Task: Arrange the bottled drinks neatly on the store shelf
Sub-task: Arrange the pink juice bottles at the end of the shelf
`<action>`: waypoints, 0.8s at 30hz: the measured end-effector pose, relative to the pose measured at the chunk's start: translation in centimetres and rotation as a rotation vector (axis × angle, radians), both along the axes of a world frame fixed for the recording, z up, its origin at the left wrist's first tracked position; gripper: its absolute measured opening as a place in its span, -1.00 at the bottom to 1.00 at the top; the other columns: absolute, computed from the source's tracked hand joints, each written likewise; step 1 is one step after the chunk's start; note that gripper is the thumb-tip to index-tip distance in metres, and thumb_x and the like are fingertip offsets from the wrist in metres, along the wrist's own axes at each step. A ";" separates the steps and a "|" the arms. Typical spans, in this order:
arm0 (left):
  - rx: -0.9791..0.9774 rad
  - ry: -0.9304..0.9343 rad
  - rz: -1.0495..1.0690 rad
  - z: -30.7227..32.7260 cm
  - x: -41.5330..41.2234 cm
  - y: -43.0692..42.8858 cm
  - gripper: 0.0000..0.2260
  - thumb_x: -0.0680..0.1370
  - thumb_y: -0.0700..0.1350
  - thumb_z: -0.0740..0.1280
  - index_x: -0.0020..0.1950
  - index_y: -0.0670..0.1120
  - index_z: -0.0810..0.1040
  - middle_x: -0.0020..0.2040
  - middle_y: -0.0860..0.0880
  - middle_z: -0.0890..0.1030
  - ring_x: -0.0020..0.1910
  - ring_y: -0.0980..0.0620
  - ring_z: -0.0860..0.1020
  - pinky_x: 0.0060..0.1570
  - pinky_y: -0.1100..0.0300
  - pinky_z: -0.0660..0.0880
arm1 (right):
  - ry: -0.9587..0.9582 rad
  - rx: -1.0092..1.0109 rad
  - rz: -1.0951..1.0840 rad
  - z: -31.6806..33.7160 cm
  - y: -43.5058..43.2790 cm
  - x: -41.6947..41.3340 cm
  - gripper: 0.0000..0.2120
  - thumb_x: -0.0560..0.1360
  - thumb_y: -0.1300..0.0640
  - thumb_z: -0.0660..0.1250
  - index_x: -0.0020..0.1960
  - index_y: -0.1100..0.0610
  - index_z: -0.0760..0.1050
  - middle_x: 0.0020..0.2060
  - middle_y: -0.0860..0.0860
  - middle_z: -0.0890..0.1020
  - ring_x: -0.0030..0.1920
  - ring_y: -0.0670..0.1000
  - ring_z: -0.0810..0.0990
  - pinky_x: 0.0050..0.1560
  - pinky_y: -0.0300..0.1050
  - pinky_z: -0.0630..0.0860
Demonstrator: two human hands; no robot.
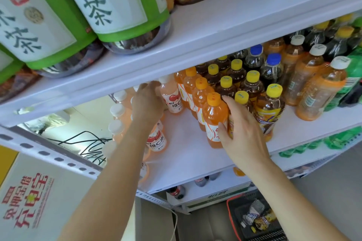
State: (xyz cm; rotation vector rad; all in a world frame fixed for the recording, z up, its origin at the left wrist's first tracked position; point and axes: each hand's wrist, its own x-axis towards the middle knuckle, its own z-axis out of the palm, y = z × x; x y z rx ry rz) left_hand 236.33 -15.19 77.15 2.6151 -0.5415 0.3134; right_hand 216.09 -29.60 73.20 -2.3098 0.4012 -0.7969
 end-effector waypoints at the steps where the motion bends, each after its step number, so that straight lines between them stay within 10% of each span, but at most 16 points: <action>1: 0.050 -0.072 -0.018 0.1 -1.1 1.1 -0.60 0.44 -0.31 0.24 0.22 -0.06 0.60 0.18 -0.19 0.57 0.09 -0.24 0.54 0.01 0.02 0.47 | -0.024 0.024 0.005 -0.1 0.1 -0.5 -0.47 0.51 0.23 0.38 0.44 0.15 0.34 0.24 0.11 0.53 0.22 0.11 0.51 0.19 0.00 0.48; 6: 0.495 -0.063 -0.001 -1.8 -4.7 5.2 -0.66 0.52 -0.13 0.29 0.30 -0.05 0.54 0.32 -0.13 0.45 0.30 -0.21 0.35 0.22 0.00 0.37 | -0.063 0.059 0.024 -1.2 1.2 -3.3 -0.60 0.49 0.26 0.38 0.32 0.18 0.46 0.10 0.04 0.58 0.08 0.03 0.55 0.03 -0.07 0.55; 10: 0.385 -0.029 -0.009 -2.1 -4.9 5.6 -0.56 0.50 -0.16 0.34 0.39 -0.07 0.46 0.39 -0.23 0.38 0.41 -0.19 0.27 0.34 0.06 0.12 | -0.058 0.096 0.042 -2.2 2.2 -5.1 -0.66 0.48 0.30 0.38 0.24 0.18 0.51 0.01 -0.03 0.56 0.00 -0.02 0.55 -0.09 -0.03 0.59; 15: 0.325 0.017 -0.055 -1.9 -5.1 6.2 -0.67 0.53 -0.05 0.41 0.29 -0.02 0.53 0.18 -0.18 0.43 0.10 -0.20 0.50 0.15 0.04 0.36 | -0.007 0.171 0.034 -3.5 3.4 -6.4 -0.70 0.48 0.32 0.38 0.18 0.09 0.53 -0.08 -0.11 0.54 -0.09 -0.06 0.57 -0.13 -0.18 0.55; 19: 0.294 0.090 -0.120 -1.0 -7.0 6.2 -0.69 0.52 0.07 0.40 0.22 0.00 0.53 -0.04 -0.07 0.44 -0.23 -0.17 0.52 -0.18 0.13 0.38 | 0.183 0.592 0.032 -4.1 3.6 -6.7 -0.71 0.52 0.21 0.39 0.06 -0.17 0.49 0.00 -0.15 0.61 -0.02 -0.20 0.58 -0.06 -0.39 0.47; 24: -0.083 0.060 -0.176 1.8 -10.3 6.7 -0.84 0.46 0.19 0.28 -0.07 0.16 0.54 -0.21 0.12 0.56 -0.24 0.09 0.52 -0.27 0.22 0.37 | 0.446 1.378 0.079 -3.7 3.2 -7.0 -0.66 0.52 -0.20 0.27 0.24 -0.14 0.50 0.15 -0.01 0.64 0.10 0.02 0.65 0.01 0.06 0.63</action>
